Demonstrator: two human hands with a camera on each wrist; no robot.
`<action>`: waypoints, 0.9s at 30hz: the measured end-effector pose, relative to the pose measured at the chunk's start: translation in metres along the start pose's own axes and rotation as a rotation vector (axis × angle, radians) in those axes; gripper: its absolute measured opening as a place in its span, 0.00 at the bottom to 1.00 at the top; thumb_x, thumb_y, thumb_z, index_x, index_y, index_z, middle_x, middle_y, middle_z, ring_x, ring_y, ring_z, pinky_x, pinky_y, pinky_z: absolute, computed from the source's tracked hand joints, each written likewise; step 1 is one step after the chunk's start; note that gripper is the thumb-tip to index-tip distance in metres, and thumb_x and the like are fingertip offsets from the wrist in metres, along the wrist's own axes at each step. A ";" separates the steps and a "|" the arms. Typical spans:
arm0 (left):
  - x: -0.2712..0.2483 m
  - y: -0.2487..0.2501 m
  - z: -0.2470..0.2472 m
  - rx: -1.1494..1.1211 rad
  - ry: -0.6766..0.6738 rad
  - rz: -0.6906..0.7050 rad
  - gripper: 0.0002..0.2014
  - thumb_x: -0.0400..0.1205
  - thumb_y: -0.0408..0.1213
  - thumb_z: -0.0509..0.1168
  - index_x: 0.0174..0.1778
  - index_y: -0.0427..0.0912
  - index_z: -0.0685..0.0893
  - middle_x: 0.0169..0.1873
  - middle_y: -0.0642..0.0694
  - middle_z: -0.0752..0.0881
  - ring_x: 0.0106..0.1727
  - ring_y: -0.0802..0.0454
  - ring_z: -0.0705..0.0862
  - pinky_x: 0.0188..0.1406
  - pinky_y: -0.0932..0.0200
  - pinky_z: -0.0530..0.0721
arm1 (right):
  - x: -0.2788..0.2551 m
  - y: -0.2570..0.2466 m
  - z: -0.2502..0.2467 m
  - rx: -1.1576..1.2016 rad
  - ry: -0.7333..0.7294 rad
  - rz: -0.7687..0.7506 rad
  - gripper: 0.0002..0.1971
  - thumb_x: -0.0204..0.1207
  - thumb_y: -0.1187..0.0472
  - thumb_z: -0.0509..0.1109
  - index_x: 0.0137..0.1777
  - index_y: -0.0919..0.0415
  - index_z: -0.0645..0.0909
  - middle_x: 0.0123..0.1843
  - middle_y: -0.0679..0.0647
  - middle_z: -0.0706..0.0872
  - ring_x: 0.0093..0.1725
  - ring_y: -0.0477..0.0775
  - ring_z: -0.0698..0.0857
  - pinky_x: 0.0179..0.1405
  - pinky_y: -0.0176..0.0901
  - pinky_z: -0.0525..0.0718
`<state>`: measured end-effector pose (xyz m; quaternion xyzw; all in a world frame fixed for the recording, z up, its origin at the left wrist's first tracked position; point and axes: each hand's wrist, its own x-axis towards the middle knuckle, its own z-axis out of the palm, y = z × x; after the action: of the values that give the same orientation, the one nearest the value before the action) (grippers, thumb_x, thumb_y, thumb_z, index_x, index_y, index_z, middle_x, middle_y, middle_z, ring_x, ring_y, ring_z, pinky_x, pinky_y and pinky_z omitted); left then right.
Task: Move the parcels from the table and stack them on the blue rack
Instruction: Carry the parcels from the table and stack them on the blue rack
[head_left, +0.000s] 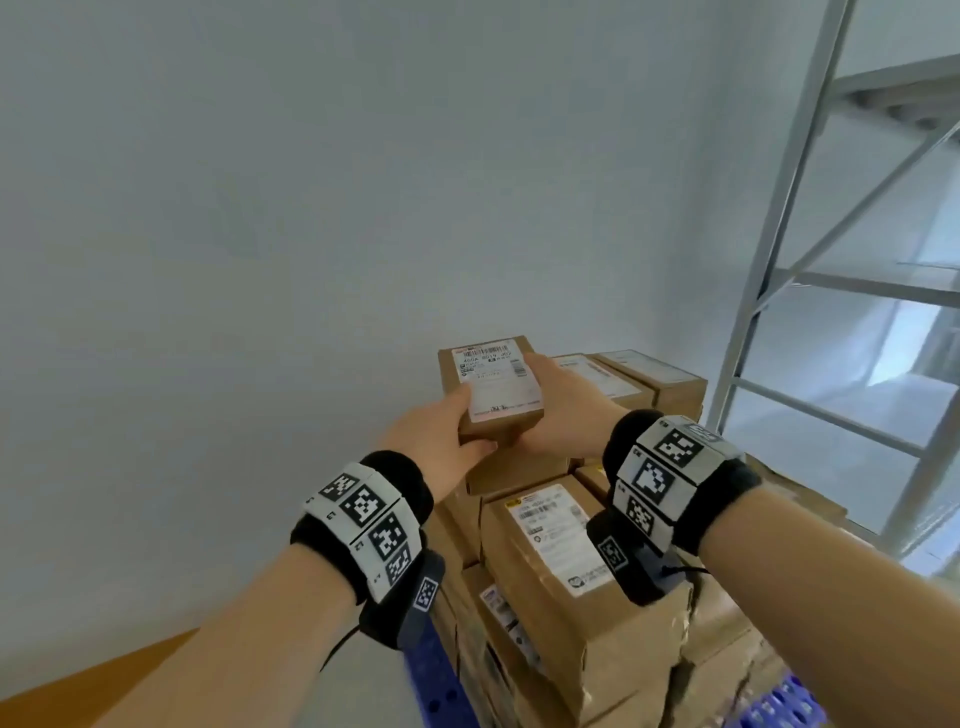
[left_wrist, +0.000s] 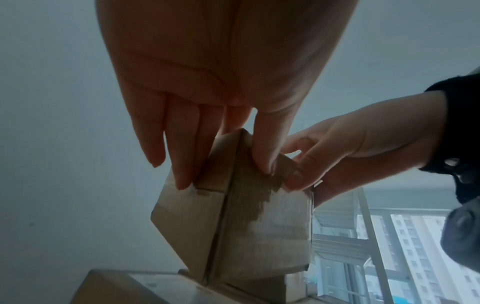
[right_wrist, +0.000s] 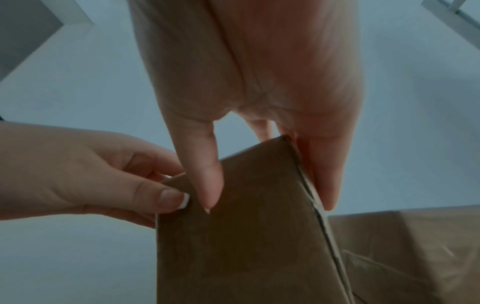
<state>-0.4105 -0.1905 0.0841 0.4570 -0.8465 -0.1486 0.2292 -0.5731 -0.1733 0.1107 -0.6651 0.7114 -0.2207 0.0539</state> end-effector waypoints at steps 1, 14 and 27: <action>0.005 0.002 0.002 0.022 -0.005 -0.015 0.36 0.82 0.50 0.61 0.82 0.48 0.51 0.75 0.45 0.72 0.71 0.47 0.74 0.70 0.54 0.72 | 0.004 0.003 -0.002 -0.012 -0.030 0.002 0.46 0.58 0.53 0.79 0.76 0.52 0.60 0.62 0.52 0.79 0.60 0.56 0.80 0.57 0.53 0.84; 0.034 0.065 0.043 0.301 -0.003 -0.327 0.33 0.79 0.53 0.65 0.78 0.51 0.63 0.75 0.48 0.71 0.71 0.48 0.73 0.68 0.55 0.71 | 0.040 0.107 -0.085 -0.223 -0.247 -0.259 0.31 0.76 0.54 0.71 0.77 0.60 0.66 0.78 0.55 0.69 0.75 0.55 0.69 0.70 0.44 0.67; 0.064 0.100 0.058 0.358 -0.061 -0.434 0.31 0.81 0.50 0.63 0.80 0.55 0.61 0.79 0.45 0.63 0.77 0.44 0.66 0.75 0.52 0.64 | 0.067 0.173 -0.055 -0.309 -0.312 -0.222 0.44 0.67 0.35 0.72 0.81 0.42 0.57 0.83 0.57 0.57 0.78 0.62 0.64 0.75 0.63 0.67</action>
<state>-0.5416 -0.1881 0.0967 0.6561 -0.7481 -0.0563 0.0820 -0.7608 -0.2220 0.1075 -0.7656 0.6423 -0.0086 0.0361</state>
